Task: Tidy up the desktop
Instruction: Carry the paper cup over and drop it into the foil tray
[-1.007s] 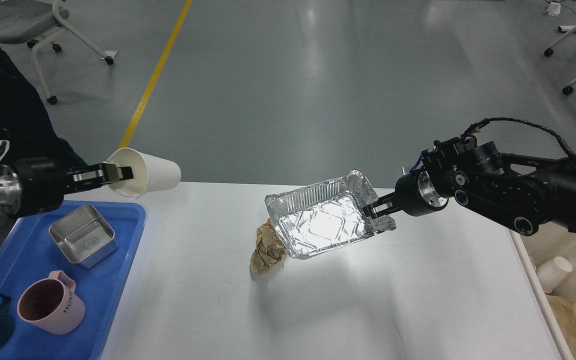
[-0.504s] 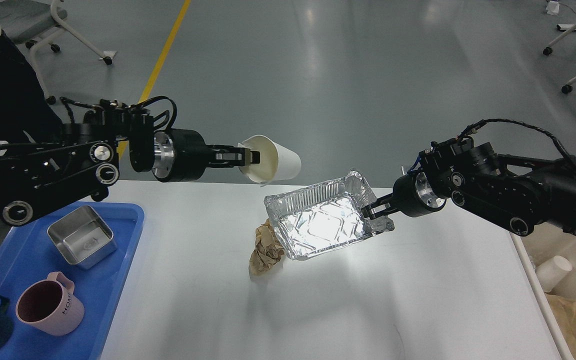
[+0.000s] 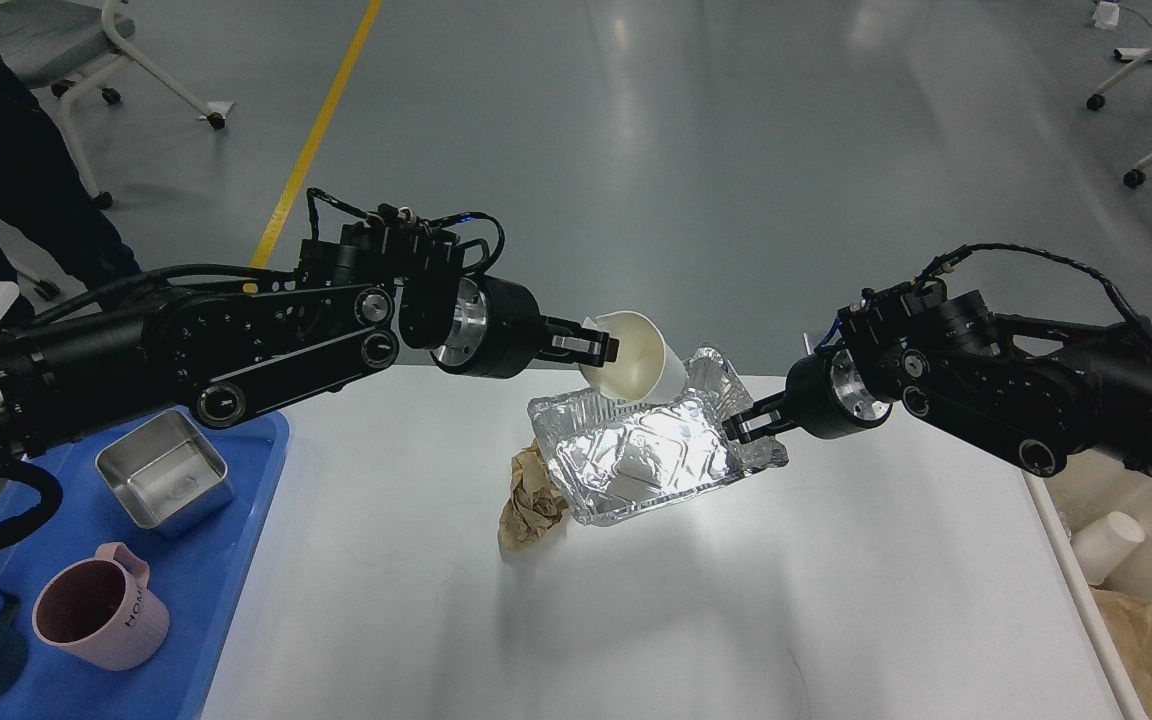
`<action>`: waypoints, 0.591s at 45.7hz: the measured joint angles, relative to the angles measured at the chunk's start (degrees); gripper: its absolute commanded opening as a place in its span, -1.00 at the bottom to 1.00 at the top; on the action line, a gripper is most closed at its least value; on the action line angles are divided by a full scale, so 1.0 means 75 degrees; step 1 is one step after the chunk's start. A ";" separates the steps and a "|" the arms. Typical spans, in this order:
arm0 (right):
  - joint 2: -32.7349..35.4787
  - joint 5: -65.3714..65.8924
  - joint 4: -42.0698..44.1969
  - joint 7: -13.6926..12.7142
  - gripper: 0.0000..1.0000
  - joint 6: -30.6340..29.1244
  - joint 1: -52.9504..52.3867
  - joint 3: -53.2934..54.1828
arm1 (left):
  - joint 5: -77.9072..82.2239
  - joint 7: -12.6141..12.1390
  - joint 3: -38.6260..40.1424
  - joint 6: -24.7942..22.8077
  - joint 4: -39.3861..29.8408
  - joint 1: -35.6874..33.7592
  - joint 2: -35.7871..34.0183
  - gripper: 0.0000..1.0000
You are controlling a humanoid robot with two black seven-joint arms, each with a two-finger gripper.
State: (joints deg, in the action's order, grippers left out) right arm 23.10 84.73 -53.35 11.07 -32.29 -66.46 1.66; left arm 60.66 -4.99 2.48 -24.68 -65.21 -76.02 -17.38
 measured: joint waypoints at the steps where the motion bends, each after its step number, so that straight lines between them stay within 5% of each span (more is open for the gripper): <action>1: 0.0000 0.0000 0.0000 0.0000 -1.00 0.0001 0.0001 0.0001 | -0.0001 -0.0001 -0.0002 -0.0018 0.0029 -0.0014 0.0036 -0.77; 20: -0.0032 0.0005 0.0000 0.0007 -1.00 0.0005 0.0014 0.0038 | -0.0006 -0.0177 -0.0404 -0.0211 0.0856 -0.0057 0.0807 -0.73; 27: -0.0033 0.0000 0.0000 0.0008 -1.00 0.0005 0.0023 0.0048 | -0.0046 -0.0189 -0.0315 -0.0084 0.1044 -0.0030 0.1090 -0.55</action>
State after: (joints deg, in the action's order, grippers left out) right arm 22.85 84.73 -53.35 11.14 -32.25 -66.29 2.02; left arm 60.31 -6.40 0.12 -25.31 -57.38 -76.24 -9.20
